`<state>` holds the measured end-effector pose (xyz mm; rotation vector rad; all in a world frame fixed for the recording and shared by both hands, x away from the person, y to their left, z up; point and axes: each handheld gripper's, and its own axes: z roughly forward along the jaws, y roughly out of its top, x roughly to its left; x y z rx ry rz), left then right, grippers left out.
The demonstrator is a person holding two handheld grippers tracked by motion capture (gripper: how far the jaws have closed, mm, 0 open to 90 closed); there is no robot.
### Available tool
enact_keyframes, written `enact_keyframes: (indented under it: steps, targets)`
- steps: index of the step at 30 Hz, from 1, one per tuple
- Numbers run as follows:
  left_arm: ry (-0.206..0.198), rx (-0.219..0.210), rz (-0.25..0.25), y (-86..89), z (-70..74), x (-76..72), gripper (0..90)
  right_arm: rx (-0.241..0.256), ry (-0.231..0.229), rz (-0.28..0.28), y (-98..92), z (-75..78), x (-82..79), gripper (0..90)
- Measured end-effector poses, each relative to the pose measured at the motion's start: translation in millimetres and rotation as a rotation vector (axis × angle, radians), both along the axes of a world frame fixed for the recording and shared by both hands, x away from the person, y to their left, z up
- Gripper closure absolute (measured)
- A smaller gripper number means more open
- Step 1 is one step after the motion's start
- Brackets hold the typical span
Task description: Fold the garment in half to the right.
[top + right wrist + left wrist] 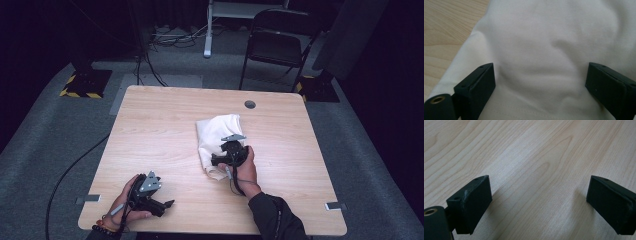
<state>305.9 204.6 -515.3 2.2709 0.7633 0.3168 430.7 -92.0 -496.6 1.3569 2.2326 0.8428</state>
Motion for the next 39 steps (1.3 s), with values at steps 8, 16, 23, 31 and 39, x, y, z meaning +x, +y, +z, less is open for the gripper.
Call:
enact_keyframes:
  steps: [8, 16, 23, 31, 39]
  targets:
    - [0.000, 0.000, 0.000, 0.0, 0.0, 0.0, 6.2, 0.012, 0.003, 0.050, -9.1, 9.9, -3.8, 9.1]
    - [0.000, 0.000, 0.000, 0.0, 0.0, 0.0, 6.2, -0.036, -0.044, 0.176, -14.6, 23.8, -13.9, 7.9]
    - [0.001, 0.000, 0.000, 0.0, 0.0, 0.0, 6.2, -0.071, -0.061, 0.281, -23.8, 31.2, -21.7, 7.6]
    - [0.000, 0.000, 0.001, 0.0, 0.0, 0.0, 6.2, -0.119, -0.095, 0.368, -33.9, 36.3, -30.9, 7.3]
    - [0.000, 0.000, 0.001, 0.0, 0.0, 0.0, 6.1, -0.132, -0.100, 0.426, -45.9, 38.0, -42.1, 7.2]
